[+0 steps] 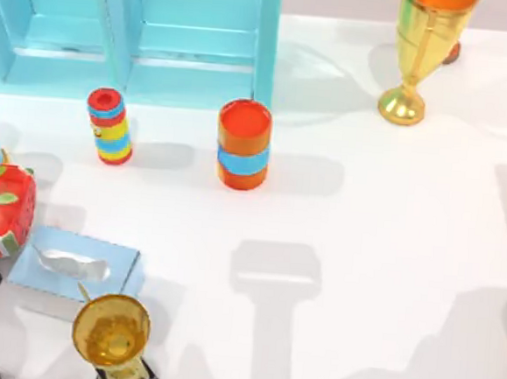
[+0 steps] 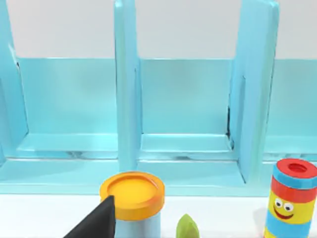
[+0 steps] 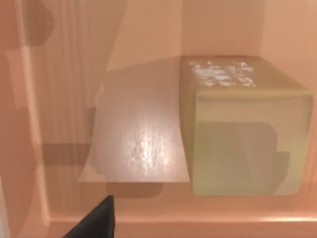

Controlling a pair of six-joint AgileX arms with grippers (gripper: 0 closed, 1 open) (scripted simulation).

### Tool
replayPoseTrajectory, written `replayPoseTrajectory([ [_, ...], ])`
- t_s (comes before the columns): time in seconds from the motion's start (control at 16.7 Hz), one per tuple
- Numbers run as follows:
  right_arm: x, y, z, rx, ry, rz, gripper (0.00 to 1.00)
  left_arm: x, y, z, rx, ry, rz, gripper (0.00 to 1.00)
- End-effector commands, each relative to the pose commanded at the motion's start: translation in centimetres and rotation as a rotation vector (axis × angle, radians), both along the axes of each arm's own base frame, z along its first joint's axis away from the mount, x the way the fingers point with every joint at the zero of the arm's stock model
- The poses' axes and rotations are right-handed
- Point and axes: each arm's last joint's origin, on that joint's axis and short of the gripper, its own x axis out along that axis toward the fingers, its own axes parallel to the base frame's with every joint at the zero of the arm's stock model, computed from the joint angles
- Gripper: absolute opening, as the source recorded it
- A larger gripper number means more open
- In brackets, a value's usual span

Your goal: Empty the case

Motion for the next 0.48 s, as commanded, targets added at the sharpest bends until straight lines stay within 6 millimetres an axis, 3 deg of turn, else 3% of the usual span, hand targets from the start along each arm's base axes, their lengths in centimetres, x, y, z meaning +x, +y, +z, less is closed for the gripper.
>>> replayPoseTrajectory([
  [0.48, 0.54, -0.63, -0.19, 0.015, 0.029, 0.002, 1.0, 0.0, 0.0, 0.0, 0.0, 0.0, 0.0, 1.0],
])
